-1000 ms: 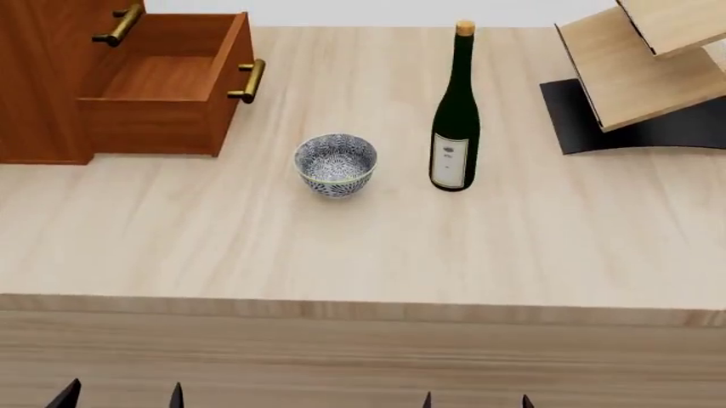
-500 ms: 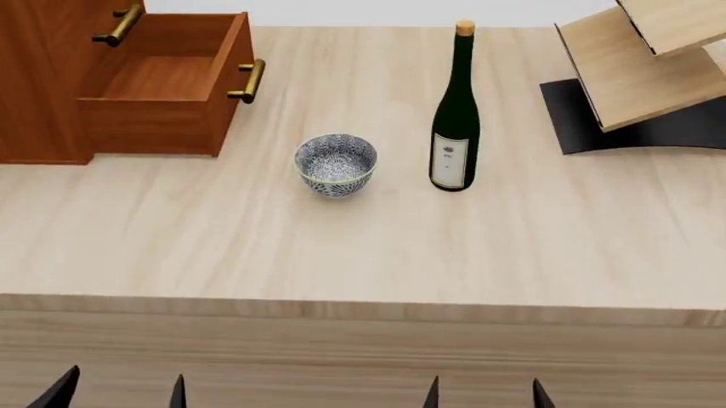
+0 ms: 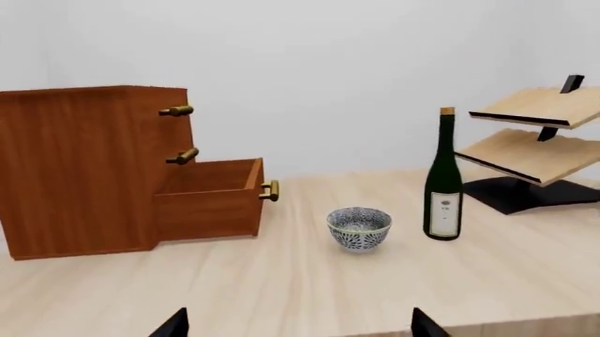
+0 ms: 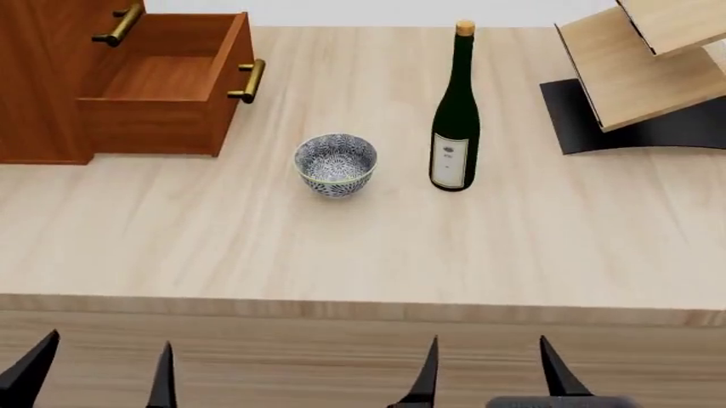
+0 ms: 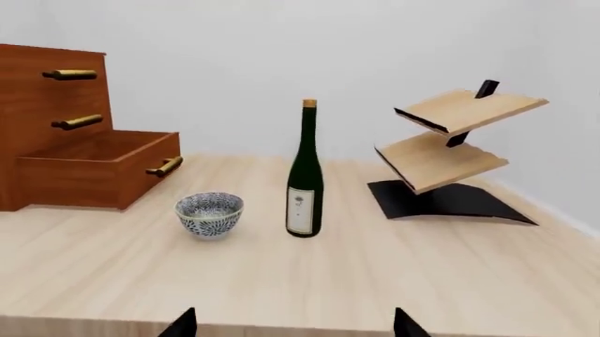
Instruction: Put the bowl in the bottom drawer of the cabinet.
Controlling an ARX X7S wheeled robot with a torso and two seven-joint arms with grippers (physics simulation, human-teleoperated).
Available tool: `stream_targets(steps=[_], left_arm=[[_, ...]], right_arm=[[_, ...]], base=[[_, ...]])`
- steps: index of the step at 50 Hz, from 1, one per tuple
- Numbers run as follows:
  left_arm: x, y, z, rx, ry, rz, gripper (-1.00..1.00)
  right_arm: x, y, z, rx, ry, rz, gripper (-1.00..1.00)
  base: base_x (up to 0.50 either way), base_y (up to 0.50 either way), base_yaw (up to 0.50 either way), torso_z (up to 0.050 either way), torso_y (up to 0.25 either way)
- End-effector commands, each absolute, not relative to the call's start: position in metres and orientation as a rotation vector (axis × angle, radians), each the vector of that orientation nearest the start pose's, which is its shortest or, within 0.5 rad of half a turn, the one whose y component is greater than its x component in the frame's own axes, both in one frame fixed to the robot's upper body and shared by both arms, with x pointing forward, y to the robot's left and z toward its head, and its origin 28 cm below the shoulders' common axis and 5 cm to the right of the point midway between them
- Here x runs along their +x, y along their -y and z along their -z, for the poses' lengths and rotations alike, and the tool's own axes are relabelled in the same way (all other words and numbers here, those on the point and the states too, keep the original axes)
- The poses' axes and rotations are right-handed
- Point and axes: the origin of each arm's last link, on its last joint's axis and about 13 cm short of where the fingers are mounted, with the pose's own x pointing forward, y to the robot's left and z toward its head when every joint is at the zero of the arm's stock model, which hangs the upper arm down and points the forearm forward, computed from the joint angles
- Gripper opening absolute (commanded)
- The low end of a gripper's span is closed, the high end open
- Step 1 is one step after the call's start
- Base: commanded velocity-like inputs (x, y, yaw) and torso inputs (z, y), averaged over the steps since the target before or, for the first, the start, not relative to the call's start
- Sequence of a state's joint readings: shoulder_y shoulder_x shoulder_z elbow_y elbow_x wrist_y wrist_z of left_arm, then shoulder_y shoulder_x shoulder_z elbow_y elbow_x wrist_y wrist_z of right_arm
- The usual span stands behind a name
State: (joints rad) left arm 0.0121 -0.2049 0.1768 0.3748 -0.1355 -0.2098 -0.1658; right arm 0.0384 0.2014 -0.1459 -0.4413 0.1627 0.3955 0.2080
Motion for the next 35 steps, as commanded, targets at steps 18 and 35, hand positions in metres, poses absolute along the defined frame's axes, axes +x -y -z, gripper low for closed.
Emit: stream_targets(steps=[18,35], left_arm=[[0.201,-0.213,-0.115,0.070,0.204,0.022,1.00],[0.197,-0.217,-0.138,0.077,0.211,0.006,1.00]], right_arm=[[0.207,0.108,-0.111,-0.067,0.110,0.012,1.00],[0.209,0.111,-0.129,-0.136,0.142,0.017,1.00]], base=[[0.00,0.00,0.00,0.000,0.000],[0.00,0.00,0.00,0.000,0.000]])
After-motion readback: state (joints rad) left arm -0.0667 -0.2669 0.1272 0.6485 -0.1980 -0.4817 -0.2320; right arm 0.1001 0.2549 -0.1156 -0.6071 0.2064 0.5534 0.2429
